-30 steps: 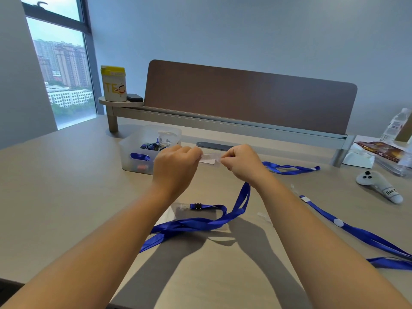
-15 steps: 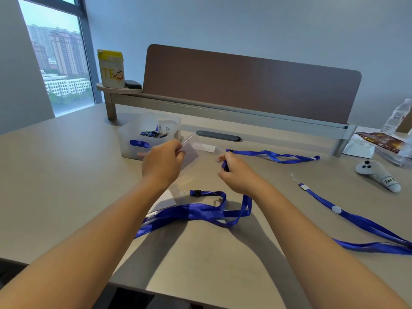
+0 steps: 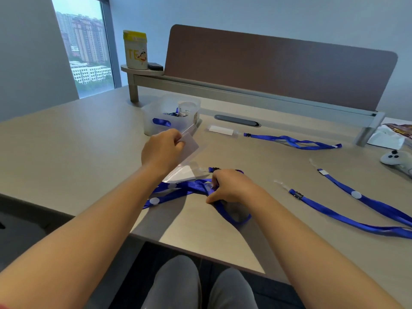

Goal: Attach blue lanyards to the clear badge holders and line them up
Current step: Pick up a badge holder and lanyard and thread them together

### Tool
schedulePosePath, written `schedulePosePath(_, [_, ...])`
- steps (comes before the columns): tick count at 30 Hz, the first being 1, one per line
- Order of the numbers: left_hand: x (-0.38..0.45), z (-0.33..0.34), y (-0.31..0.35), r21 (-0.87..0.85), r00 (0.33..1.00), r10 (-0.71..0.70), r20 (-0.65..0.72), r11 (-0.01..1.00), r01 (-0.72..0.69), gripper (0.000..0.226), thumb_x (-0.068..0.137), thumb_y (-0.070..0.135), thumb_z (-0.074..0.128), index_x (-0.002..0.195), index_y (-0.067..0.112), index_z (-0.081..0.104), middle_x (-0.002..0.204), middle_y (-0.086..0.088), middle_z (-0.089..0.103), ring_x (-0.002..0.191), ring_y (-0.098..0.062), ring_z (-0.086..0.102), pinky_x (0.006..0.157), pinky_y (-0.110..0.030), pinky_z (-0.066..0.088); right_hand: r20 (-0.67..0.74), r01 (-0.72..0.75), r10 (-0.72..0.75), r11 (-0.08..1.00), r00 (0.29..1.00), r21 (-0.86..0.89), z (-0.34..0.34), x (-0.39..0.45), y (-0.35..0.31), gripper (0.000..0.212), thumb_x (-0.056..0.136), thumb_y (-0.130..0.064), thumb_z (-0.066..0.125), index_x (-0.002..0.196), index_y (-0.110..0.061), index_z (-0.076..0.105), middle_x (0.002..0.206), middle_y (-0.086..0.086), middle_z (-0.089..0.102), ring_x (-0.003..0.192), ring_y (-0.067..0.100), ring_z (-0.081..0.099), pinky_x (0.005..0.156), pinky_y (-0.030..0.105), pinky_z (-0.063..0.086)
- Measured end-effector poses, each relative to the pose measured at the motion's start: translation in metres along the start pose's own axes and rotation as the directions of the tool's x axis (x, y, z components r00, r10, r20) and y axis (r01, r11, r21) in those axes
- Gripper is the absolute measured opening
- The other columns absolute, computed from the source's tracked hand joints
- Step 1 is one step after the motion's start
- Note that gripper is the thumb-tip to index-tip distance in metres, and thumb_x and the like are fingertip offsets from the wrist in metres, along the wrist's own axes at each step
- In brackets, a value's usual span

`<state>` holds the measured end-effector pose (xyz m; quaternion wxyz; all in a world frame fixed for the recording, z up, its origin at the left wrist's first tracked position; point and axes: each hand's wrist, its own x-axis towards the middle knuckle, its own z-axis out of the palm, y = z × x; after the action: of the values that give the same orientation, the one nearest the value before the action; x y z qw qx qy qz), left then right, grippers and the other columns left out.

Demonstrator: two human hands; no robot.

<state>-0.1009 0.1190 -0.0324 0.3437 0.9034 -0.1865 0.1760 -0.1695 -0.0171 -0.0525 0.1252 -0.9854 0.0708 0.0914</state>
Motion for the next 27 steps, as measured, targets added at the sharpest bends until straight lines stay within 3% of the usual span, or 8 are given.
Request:
schedulePosePath(3, [-0.008,-0.003,-0.003,0.013,1.0,-0.002,0.011,1.0,0.002,0.028,0.092,0.023,0.046,0.113,0.006,0.058,0.121,-0.016,0.062,0.102,-0.033,0.058,0.071,-0.028,0.041,-0.006,-0.031,0.031,0.999,0.999,0.006,0.005,0.003,-0.002,0.03,0.082,-0.025,0.063,0.103,-0.004,0.061,0.096,0.013,0.063,0.08,0.021,0.052,0.065,0.029,0.042])
schedulePosePath(8, [-0.012,-0.013,-0.008,0.03,0.999,-0.035,-0.009,0.999,0.035,0.027,0.092,0.022,0.047,0.112,0.006,0.058,0.122,-0.016,0.061,0.102,-0.034,0.059,0.077,-0.034,0.049,0.009,-0.057,0.056,0.998,0.998,0.019,0.009,0.013,-0.002,0.031,0.085,-0.022,0.057,0.106,0.0,0.065,0.107,0.019,0.067,0.088,0.026,0.061,0.084,0.038,0.052])
schedulePosePath(11, [-0.013,-0.016,-0.011,0.042,0.999,-0.05,-0.008,0.998,0.051,0.027,0.092,0.022,0.048,0.111,0.006,0.058,0.122,-0.016,0.061,0.102,-0.034,0.059,0.082,-0.037,0.05,0.03,-0.057,0.056,0.998,0.998,0.012,0.01,0.014,-0.002,0.028,0.084,-0.016,0.056,0.105,0.001,0.065,0.087,0.017,0.061,0.076,0.021,0.051,0.069,0.032,0.045])
schedulePosePath(14, [-0.012,-0.018,-0.015,0.035,0.998,-0.058,-0.015,0.998,0.059,0.027,0.092,0.022,0.047,0.11,0.006,0.059,0.12,-0.017,0.062,0.101,-0.034,0.059,0.074,-0.031,0.046,0.02,-0.039,0.038,0.998,0.999,0.043,0.007,0.009,-0.007,0.024,0.085,-0.018,0.054,0.096,0.001,0.064,0.078,0.01,0.052,0.074,0.021,0.048,0.064,0.03,0.038])
schedulePosePath(19, [-0.004,-0.027,-0.022,-0.016,0.994,-0.097,-0.041,0.995,0.096,0.026,0.092,0.022,0.047,0.107,0.005,0.06,0.114,-0.019,0.064,0.088,-0.029,0.057,0.068,-0.029,0.04,-0.158,0.042,0.01,0.944,0.987,0.326,-0.019,0.01,-0.013,0.008,0.083,-0.004,0.053,0.087,-0.006,0.059,0.088,0.015,0.059,0.082,0.026,0.056,0.062,0.028,0.044])
schedulePosePath(21, [0.0,-0.032,-0.024,-0.049,0.991,-0.117,-0.061,0.992,0.114,0.026,0.092,0.022,0.047,0.104,0.004,0.061,0.111,-0.019,0.065,0.081,-0.022,0.05,0.068,-0.028,0.038,-0.262,0.087,0.057,0.858,0.963,0.506,-0.029,0.014,-0.014,0.017,0.084,0.002,0.049,0.077,-0.014,0.052,0.09,0.018,0.064,0.081,0.027,0.062,0.066,0.032,0.05])
schedulePosePath(25, [0.01,-0.038,-0.028,-0.099,0.984,-0.163,-0.068,0.983,0.156,0.027,0.092,0.024,0.047,0.104,0.003,0.06,0.111,-0.019,0.065,0.08,-0.02,0.049,0.069,-0.028,0.039,-0.301,0.111,0.134,0.731,0.944,0.673,-0.042,0.028,-0.021,0.021,0.093,-0.004,0.038,0.11,-0.008,0.051,0.083,0.007,0.055,0.059,0.011,0.044,0.055,0.023,0.037])
schedulePosePath(27, [0.017,-0.042,-0.032,-0.115,0.982,-0.176,-0.069,0.979,0.168,0.028,0.092,0.024,0.047,0.103,0.003,0.06,0.11,-0.019,0.065,0.079,-0.022,0.05,0.069,-0.028,0.041,-0.295,0.1,0.156,0.713,0.943,0.694,-0.05,0.038,-0.024,0.022,0.093,-0.003,0.034,0.108,-0.01,0.049,0.08,0.007,0.051,0.058,0.011,0.039,0.053,0.022,0.032])
